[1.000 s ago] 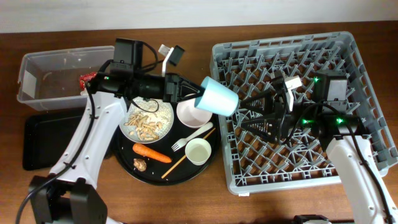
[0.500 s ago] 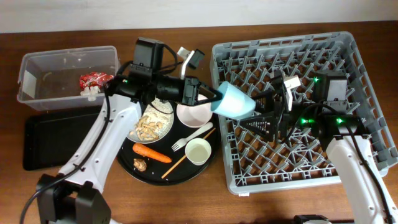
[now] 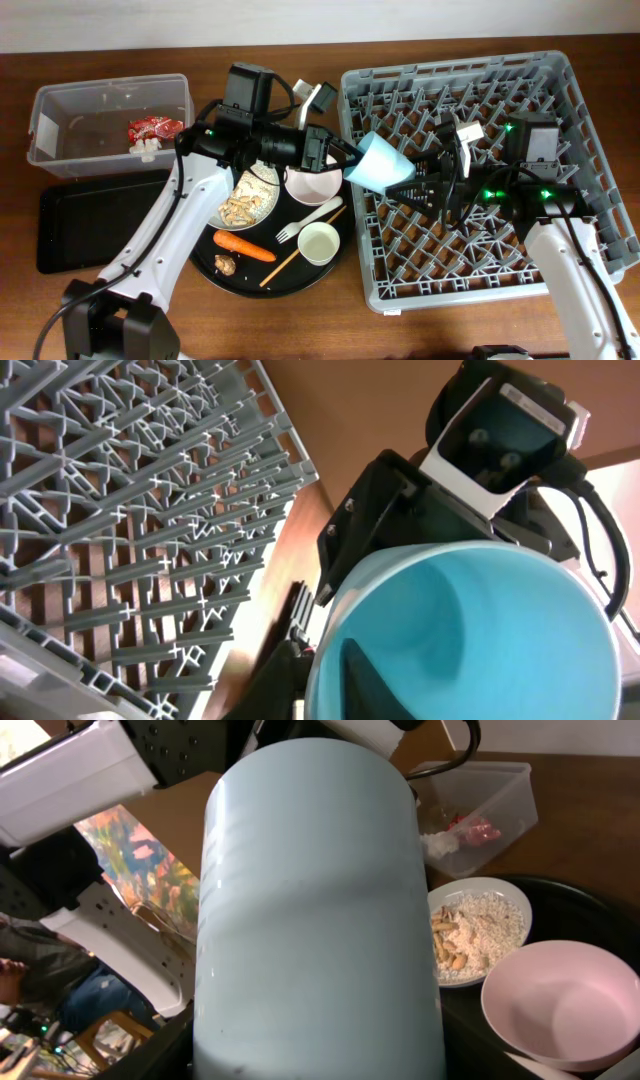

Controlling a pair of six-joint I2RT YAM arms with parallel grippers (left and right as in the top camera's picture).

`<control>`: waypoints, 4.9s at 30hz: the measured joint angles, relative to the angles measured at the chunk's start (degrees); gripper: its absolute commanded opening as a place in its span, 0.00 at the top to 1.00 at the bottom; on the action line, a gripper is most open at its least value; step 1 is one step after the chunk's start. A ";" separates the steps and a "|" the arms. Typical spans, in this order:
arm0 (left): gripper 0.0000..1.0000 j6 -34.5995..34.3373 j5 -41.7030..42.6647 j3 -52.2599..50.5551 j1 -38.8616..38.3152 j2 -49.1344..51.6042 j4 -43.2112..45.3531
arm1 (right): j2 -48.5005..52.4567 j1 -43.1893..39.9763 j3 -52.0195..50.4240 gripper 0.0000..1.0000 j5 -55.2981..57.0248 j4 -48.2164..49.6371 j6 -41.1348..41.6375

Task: Sort waste into correct bins and load items into the dishwasher rack
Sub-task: 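Hand the blue cup from the left gripper to the right gripper, then place the blue cup upside down in the rack's right side with the right gripper, then grasp the white paper cup with the left gripper and lift it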

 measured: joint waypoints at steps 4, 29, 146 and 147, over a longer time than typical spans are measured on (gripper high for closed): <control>0.69 -0.15 -4.26 0.02 0.02 0.00 -2.12 | 0.00 0.00 0.00 0.51 1.62 0.02 2.80; 0.69 2.71 -59.80 0.04 9.46 0.00 -30.80 | 1.66 -26.29 20.50 0.54 81.02 -46.93 18.45; 1.00 -0.79 -57.09 -15.74 -9.77 0.02 -21.64 | 8.02 2.51 21.57 0.01 62.75 -44.00 10.95; 1.00 -0.79 -57.02 -14.71 -8.72 0.02 -22.53 | 8.02 2.51 21.57 0.01 62.75 -44.00 10.95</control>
